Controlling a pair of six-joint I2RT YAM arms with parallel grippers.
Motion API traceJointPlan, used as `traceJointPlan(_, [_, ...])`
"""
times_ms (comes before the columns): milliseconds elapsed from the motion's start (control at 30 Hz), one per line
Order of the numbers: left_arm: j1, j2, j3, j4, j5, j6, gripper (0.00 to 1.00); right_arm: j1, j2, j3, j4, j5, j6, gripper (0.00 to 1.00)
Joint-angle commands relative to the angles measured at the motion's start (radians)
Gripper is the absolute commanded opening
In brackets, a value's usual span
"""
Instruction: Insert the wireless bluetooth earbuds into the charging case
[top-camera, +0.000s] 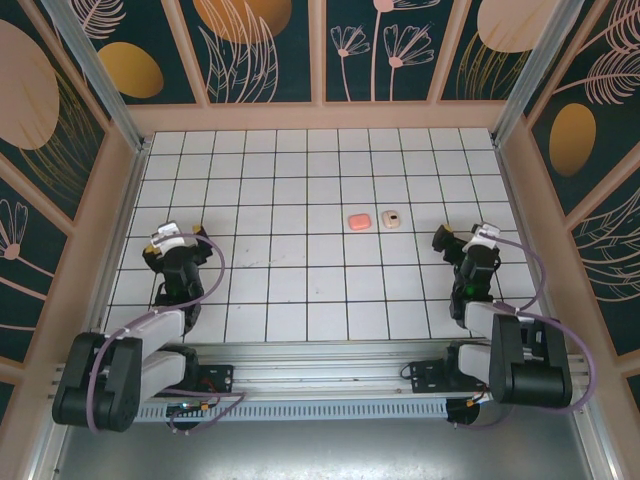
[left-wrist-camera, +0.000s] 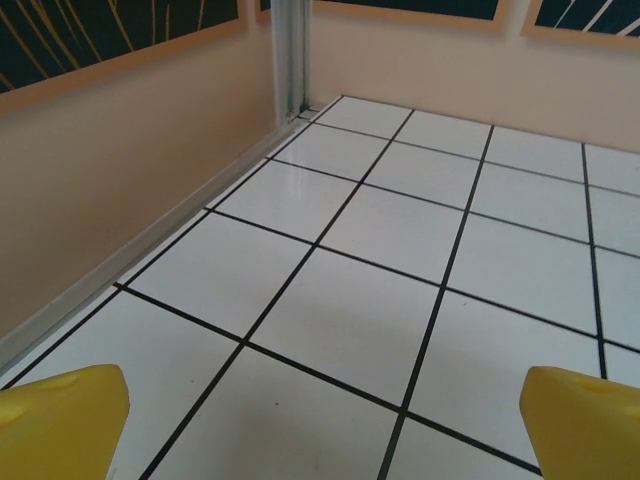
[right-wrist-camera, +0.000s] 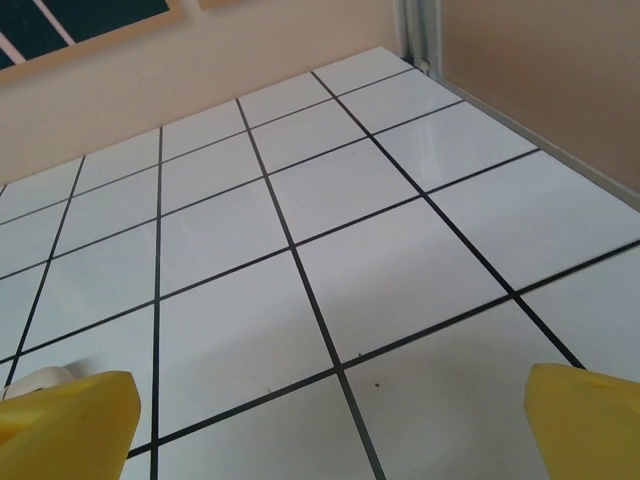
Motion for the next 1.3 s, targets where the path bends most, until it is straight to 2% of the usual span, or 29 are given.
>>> traceJointPlan(0, [0.009, 0.052, -0.016, 0.225, 0.016, 0.049, 0.99, -0.012, 0.048, 0.036, 0.134, -0.015, -0.06, 0.99])
traceJointPlan(267, [0.011, 0.225, 0.017, 0.46, 0.036, 0.122, 0.99, -0.016, 0.149, 0.097, 0.169, -0.028, -0.059, 0.99])
traceJointPlan(433, [0.014, 0.323, 0.007, 0.575, 0.041, 0.128, 0.99, -0.016, 0.167, 0.076, 0.234, -0.051, -0.049, 0.99])
traceJointPlan(500, [0.014, 0.308, 0.014, 0.537, 0.055, 0.125, 0.99, -0.015, 0.198, 0.07, 0.279, -0.065, -0.042, 0.99])
traceJointPlan(733, [0.024, 0.326, -0.012, 0.602, 0.111, 0.133, 0.99, 0.025, 0.271, 0.1, 0.296, -0.059, -0.089, 0.99])
traceJointPlan(833, [0.028, 0.414, -0.017, 0.721, 0.123, 0.15, 0.99, 0.026, 0.311, 0.101, 0.328, -0.086, -0.104, 0.99])
traceJointPlan(900, [0.031, 0.368, 0.017, 0.571, 0.129, 0.129, 0.99, 0.026, 0.32, 0.101, 0.336, -0.119, -0.113, 0.99])
traceJointPlan(933, [0.033, 0.392, 0.023, 0.604, 0.121, 0.129, 0.99, 0.027, 0.329, 0.103, 0.341, -0.151, -0.131, 0.99])
traceJointPlan(1067, [0.086, 0.38, 0.053, 0.516, 0.193, 0.085, 0.99, 0.028, 0.333, 0.106, 0.341, -0.174, -0.14, 0.99])
traceJointPlan(1267, [0.086, 0.375, 0.043, 0.528, 0.194, 0.088, 0.99, 0.031, 0.333, 0.104, 0.342, -0.168, -0.141, 0.99])
